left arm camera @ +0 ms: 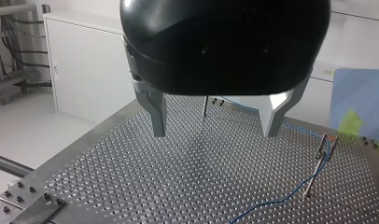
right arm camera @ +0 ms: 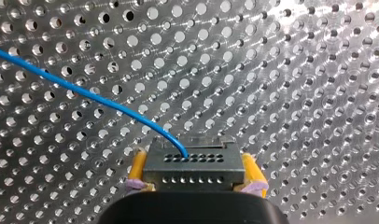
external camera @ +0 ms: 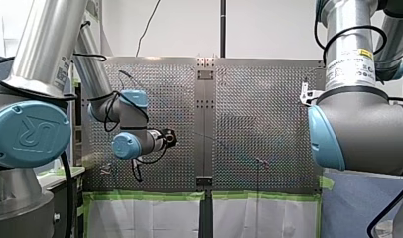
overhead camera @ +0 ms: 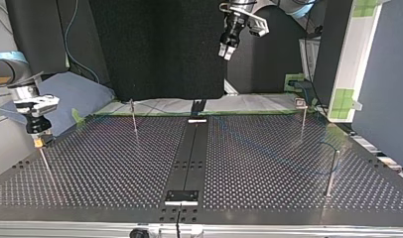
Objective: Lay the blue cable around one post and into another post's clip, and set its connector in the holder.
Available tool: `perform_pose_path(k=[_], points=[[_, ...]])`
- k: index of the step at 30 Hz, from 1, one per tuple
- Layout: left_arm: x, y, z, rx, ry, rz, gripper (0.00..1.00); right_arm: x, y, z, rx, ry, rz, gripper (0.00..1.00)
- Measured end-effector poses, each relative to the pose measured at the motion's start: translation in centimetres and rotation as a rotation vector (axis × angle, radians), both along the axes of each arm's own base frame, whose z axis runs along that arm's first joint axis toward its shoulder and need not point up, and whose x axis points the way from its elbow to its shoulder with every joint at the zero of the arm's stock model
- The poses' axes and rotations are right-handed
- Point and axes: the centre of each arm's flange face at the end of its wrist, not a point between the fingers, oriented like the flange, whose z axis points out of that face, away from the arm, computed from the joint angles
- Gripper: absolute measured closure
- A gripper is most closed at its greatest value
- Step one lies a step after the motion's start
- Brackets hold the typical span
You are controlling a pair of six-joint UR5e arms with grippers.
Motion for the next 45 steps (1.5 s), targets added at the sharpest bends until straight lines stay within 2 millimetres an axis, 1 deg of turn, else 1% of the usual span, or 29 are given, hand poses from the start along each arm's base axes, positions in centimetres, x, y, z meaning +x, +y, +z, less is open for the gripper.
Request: perform_pose_path(k=[22,23,25,26,27,29,30,31,32,33,34,35,36,37,38,39,41,43,44,45], points=[[0.03,0.0,0.01,-0.001,-0.002,0.001,0.0,0.02,-0.27,0.02,-0.016,0.002,-0.031,1.0],[0.02,0.0,0.01,-0.001,-0.002,0.001,0.0,-0.02,-0.29,0.02,-0.016,0.002,-0.036,0.95],[0.03,-0.01,0.03,-0.002,-0.002,0.001,0.0,-0.08,-0.33,0.0,-0.016,0.003,-0.043,0.95],[0.04,-0.01,0.03,-0.002,-0.003,0.001,0.0,-0.08,-0.34,0.0,-0.016,0.003,-0.045,0.9],[0.04,-0.01,0.02,-0.002,-0.002,0.001,0.0,-0.09,-0.35,0.0,-0.016,0.003,-0.047,0.9],[0.04,-0.01,0.03,-0.002,-0.003,0.001,0.0,-0.13,-0.33,-0.02,-0.014,0.002,-0.043,0.8],[0.05,-0.02,0.04,-0.002,-0.003,0.001,0.0,-0.19,-0.29,-0.06,-0.011,-0.002,-0.03,0.8],[0.04,-0.01,0.04,-0.002,-0.003,0.001,0.0,-0.22,-0.21,-0.1,-0.006,-0.006,-0.009,0.71],[0.04,-0.01,0.04,-0.002,-0.003,0.001,0.0,-0.25,-0.19,-0.11,-0.005,-0.008,-0.003,0.65],[0.03,0.0,0.03,-0.002,-0.002,0.001,0.0,-0.25,-0.18,-0.11,-0.004,-0.008,-0.003,0.65],[0.03,0.0,0.03,-0.002,-0.002,0.001,0.0,-0.23,-0.17,-0.13,-0.004,-0.008,-0.002,0.55],[0.02,0.0,0.03,-0.002,-0.002,0.001,0.0,-0.22,-0.17,-0.15,-0.004,-0.008,-0.002,0.5],[0.03,-0.01,0.04,-0.002,-0.003,0.001,0.0,-0.22,-0.16,-0.18,-0.003,-0.008,-0.002,0.5],[0.03,0.0,0.03,-0.002,-0.003,0.001,0.0,-0.21,-0.16,-0.21,-0.003,-0.008,-0.002,0.42],[0.03,-0.01,0.04,-0.002,-0.003,0.001,0.0,-0.21,-0.16,-0.24,-0.002,-0.008,-0.002,0.38],[0.03,0.0,0.03,-0.002,-0.003,0.001,0.0,-0.21,-0.15,-0.26,-0.002,-0.008,-0.002,0.38],[0.04,-0.01,0.04,-0.002,-0.003,0.001,0.0,-0.2,-0.15,-0.28,-0.001,-0.009,-0.001,0.32],[0.04,-0.01,0.05,-0.002,-0.003,0.001,0.0,-0.19,-0.15,-0.28,-0.001,-0.009,-0.001,0.32],[0.05,-0.01,0.04,-0.002,-0.003,0.001,0.0,-0.2,-0.15,-0.28,-0.001,-0.009,-0.001,0.27],[0.06,-0.01,0.04,-0.002,-0.003,0.002,0.0,-0.2,-0.15,-0.28,-0.001,-0.009,-0.001,0.27]])
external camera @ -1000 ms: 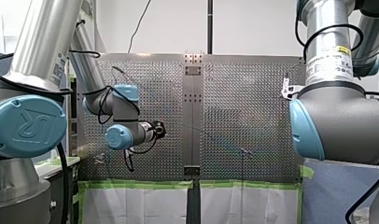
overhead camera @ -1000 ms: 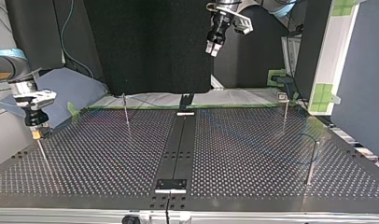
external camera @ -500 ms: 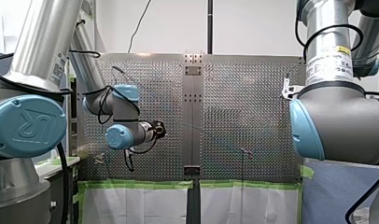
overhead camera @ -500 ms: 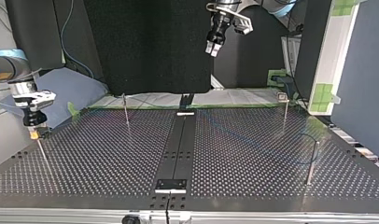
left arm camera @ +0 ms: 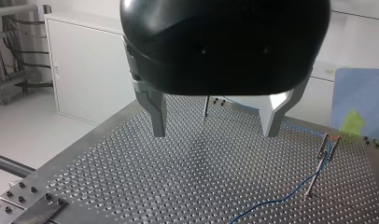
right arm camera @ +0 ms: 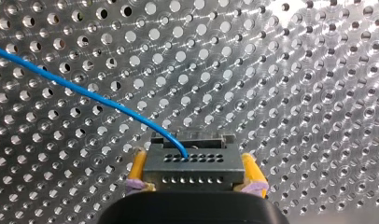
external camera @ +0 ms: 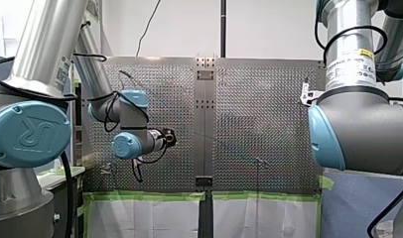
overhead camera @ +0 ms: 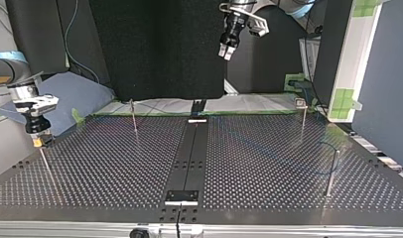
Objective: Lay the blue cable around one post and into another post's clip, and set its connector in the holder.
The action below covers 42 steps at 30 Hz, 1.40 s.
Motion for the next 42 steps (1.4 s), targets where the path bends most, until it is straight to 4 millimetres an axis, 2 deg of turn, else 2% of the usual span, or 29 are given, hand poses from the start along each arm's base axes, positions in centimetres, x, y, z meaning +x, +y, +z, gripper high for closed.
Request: perform_pose_path(k=[3,6,7,9,42], points=[[0.01,0.02,-0.01,0.0,0.0,0.001,0.0,0.0,0.01,-0.03,0.001,0.0,0.0,0.24],[0.04,0.02,0.0,0.0,0.0,0.001,0.0,0.0,0.01,-0.05,0.001,0.0,0.0,0.12],[0.04,0.03,0.0,0.0,0.0,0.001,0.0,0.0,0.02,-0.1,0.003,0.0,0.0,0.12],[0.05,0.05,-0.02,0.001,0.001,0.001,0.0,0.0,0.01,-0.08,0.002,0.0,0.0,0.02],[0.16,0.14,-0.02,0.001,0.001,0.006,0.0,0.0,0.0,-0.01,0.0,0.0,0.0,0.02]])
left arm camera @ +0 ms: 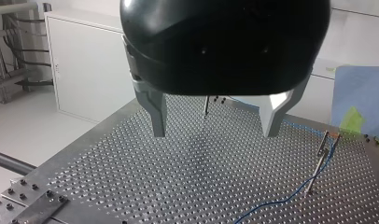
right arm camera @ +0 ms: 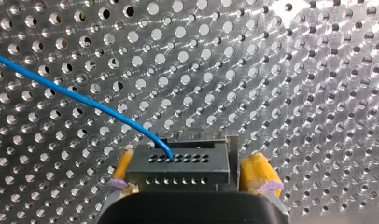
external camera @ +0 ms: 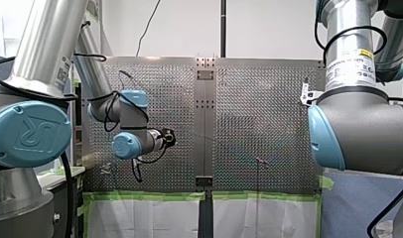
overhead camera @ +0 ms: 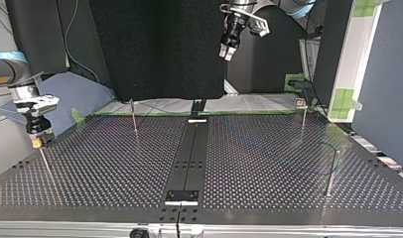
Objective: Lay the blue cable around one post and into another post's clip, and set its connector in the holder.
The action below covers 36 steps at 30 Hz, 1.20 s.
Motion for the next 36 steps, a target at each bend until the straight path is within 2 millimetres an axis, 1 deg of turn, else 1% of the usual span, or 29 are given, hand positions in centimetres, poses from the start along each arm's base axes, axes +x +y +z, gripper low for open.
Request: perform_pose_path(k=[18,26,36], points=[[-0.01,0.01,-0.03,0.003,0.002,0.0,0.0,0.0,0.0,0.0,0.0,0.0,0.0,0.02],[-0.13,0.27,-0.22,0.045,0.007,0.016,0.0,0.0,0.0,0.0,0.0,0.0,0.0,0.02],[0.17,0.17,0.05,0.045,-0.022,0.023,0.0,-0.01,0.0,0.0,0.0,0.0,0.0,0.02]])
